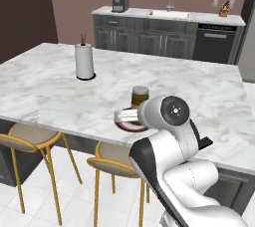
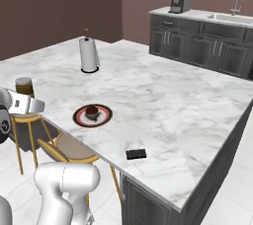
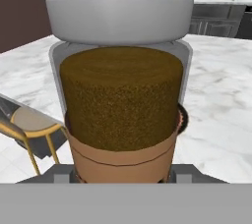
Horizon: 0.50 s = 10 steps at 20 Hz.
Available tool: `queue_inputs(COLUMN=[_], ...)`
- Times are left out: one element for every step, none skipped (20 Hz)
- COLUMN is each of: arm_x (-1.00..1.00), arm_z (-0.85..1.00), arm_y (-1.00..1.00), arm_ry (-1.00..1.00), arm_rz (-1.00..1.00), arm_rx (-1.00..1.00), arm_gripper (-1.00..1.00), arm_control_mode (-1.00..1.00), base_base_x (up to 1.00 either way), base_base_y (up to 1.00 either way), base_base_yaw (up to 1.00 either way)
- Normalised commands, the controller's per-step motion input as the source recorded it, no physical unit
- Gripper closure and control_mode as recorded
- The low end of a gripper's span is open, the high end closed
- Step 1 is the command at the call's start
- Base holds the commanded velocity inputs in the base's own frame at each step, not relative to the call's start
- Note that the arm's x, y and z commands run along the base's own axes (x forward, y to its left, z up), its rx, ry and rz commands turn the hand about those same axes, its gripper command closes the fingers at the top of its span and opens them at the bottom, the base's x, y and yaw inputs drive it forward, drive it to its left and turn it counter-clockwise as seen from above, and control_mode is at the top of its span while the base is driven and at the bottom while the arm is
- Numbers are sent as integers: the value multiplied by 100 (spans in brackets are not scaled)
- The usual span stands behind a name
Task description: Take the cinnamon bottle from the cabinet and place it on the dining table, next to the plate with the cupcake. Then take the chocolate from the dining counter and place it on the cupcake plate.
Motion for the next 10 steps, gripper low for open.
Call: queue_inputs(arm_x=[0,0,0,0,0,0,0,0,0,0], arm_z=[0,0,0,0,0,0,0,0,0,0], arm_y=[0,0,0,0,0,0,0,0,0,0], arm_ry=[0,0,0,0,0,0,0,0,0,0], arm_rz=[0,0,0,0,0,0,0,0,0,0], arm_rx=[0,0,0,0,0,0,0,0,0,0], arm_gripper=[100,100,100,100,100,100,100,100,100,100], arm_control_mode=[100,100,100,100,100,100,100,100,100,100], base_base_x=[53,54,55,54,53,48,46,49,49,47], base_base_y=[19,21,23,24,25,26,24,22,21,17], base_base_yaw=[-5,-7,-9,-10,-10,-11,-11,-13,-14,-13])
